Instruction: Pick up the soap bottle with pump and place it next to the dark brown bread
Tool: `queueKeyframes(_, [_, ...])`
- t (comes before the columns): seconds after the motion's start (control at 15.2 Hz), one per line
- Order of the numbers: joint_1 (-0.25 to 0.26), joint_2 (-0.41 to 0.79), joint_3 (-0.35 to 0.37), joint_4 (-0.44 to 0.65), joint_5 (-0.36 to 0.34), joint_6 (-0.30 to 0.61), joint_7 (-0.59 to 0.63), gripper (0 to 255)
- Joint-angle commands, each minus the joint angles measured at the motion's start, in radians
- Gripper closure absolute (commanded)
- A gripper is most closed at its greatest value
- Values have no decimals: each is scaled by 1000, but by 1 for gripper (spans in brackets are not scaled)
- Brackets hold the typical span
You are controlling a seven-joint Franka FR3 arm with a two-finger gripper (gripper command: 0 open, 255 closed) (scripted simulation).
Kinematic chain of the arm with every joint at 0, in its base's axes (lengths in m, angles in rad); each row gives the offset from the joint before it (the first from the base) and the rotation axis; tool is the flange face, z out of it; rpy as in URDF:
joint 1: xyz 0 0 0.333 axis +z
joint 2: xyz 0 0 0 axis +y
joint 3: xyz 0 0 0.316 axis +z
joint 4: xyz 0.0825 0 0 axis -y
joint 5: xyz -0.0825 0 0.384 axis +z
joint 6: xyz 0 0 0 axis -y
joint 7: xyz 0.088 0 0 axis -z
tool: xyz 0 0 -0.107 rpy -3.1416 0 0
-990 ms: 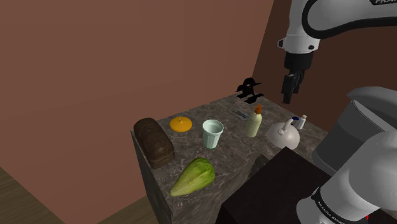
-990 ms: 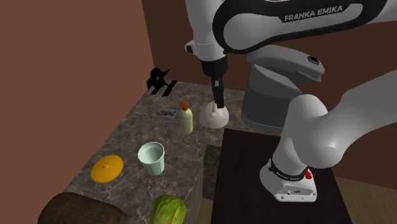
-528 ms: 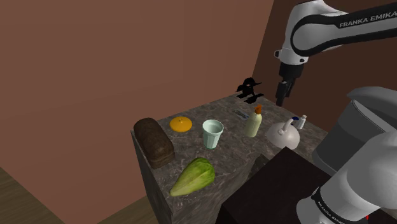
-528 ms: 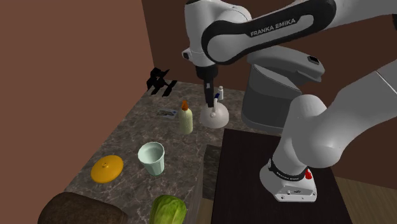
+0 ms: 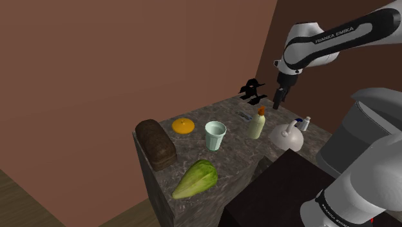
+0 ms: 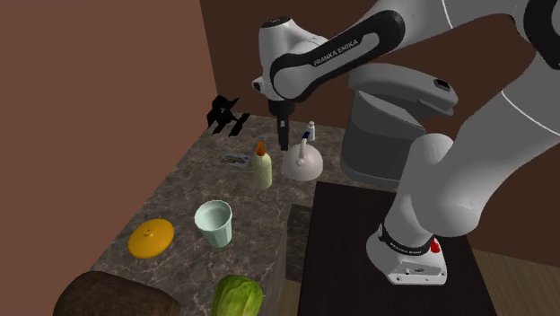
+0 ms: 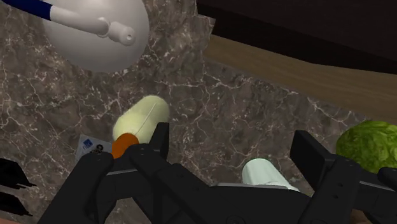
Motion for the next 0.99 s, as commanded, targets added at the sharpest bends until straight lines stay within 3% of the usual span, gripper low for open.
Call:
queueKeyframes(0.0, [1,81,-38,20,21,80,-52,0])
queueKeyframes(0.2, [7,199,-84,66,82,170,-141,0])
queueKeyframes(0.46, [4,367,-123,149,212,265,-285,0])
queueKeyframes(0.79, [-51,579,-106,291,412,330,-479,0])
queueKeyframes(0.92, [-62,604,-96,301,432,344,-496,0])
